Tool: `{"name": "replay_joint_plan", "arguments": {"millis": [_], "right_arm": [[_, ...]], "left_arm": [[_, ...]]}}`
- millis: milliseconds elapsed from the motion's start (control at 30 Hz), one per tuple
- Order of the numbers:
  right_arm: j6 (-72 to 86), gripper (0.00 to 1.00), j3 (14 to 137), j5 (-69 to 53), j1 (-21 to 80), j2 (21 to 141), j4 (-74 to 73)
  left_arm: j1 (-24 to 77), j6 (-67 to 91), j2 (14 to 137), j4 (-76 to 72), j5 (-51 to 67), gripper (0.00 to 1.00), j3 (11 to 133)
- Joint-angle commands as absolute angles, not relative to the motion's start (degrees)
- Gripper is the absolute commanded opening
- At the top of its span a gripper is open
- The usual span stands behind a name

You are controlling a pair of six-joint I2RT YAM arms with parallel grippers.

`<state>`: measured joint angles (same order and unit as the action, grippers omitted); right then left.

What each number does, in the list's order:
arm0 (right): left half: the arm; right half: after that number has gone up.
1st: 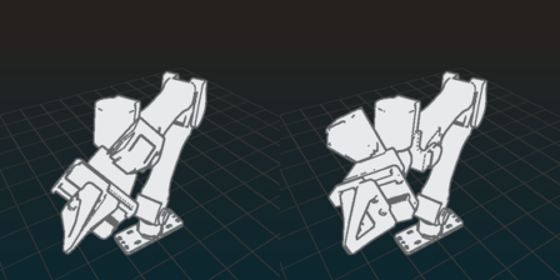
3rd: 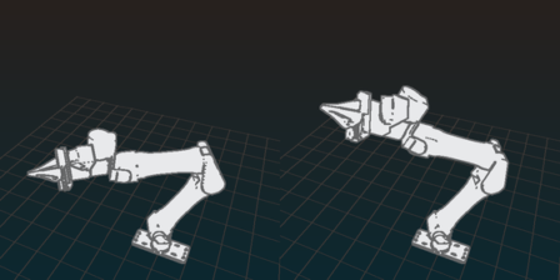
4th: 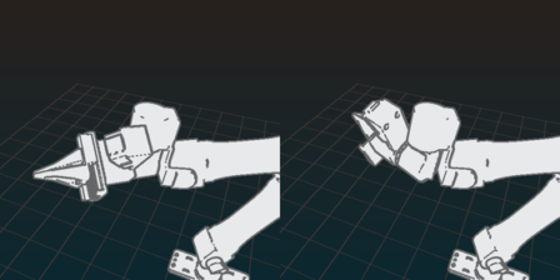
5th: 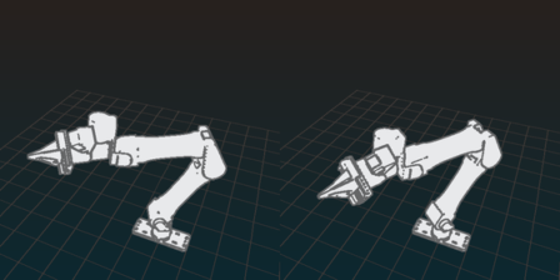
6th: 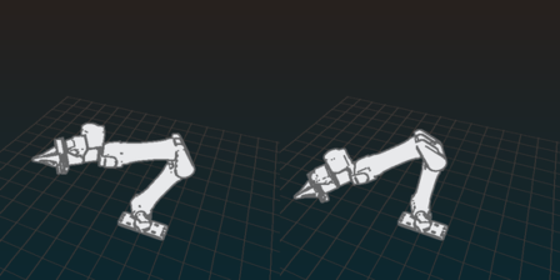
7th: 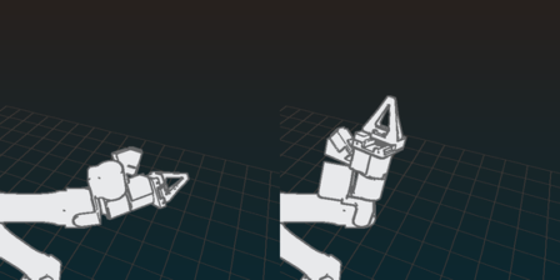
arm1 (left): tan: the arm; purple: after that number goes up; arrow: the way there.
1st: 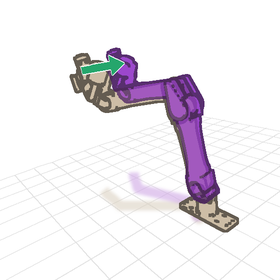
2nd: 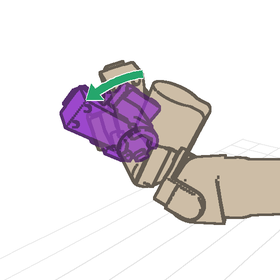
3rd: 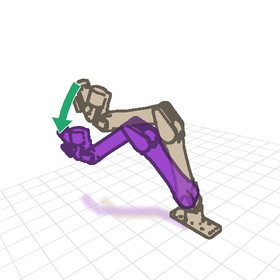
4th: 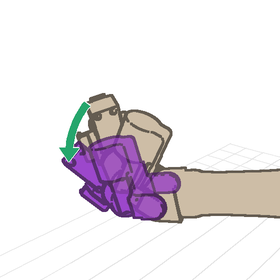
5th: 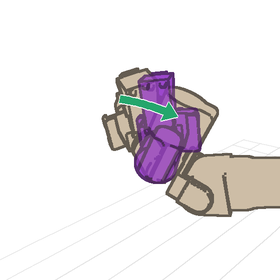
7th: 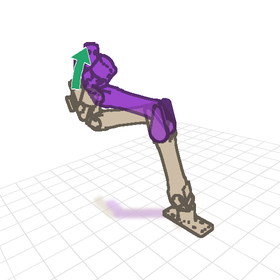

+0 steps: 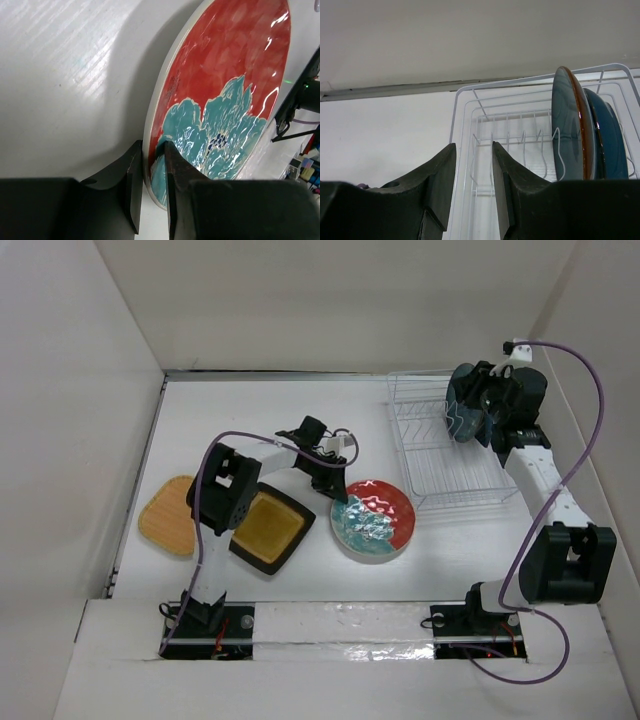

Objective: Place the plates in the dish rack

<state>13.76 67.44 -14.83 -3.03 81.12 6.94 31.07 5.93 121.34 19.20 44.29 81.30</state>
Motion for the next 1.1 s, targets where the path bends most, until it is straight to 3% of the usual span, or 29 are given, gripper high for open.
{"name": "replay_joint_plan", "arguments": {"millis": [0, 333, 767, 800, 900, 1033, 1067], "right_arm": [[14.06, 0.41, 67.68, -15.64, -3.60, 78.93, 10.28], [15.29, 0.46, 66.53, -18.98, -2.46, 76.38, 12.04], [16.26, 0.51, 65.83, -20.66, 3.51, 70.49, 11.95], [16.26, 0.42, 65.83, -20.74, 4.12, 69.79, 11.87], [15.82, 0.01, 65.65, -21.18, 7.37, 69.08, 11.43], [16.26, 0.00, 63.99, -25.38, 12.03, 68.99, 13.35], [16.69, 0.05, 62.68, -27.05, 13.43, 69.34, 14.40]], "left_arm": [[31.38, 3.51, 118.31, 22.15, 34.46, 0.00, 77.70], [28.21, 7.12, 101.09, 19.08, 32.87, 0.00, 76.11], [25.75, 12.39, 90.89, 11.78, 36.48, 0.00, 75.06], [25.75, 13.09, 89.49, 11.43, 35.78, 0.00, 75.23], [25.22, 13.97, 87.02, 9.59, 35.59, 0.00, 75.50], [23.30, 15.29, 82.89, 7.56, 35.77, 0.00, 75.67], [23.29, 15.82, 82.10, 7.30, 35.60, 0.00, 75.67]]}}
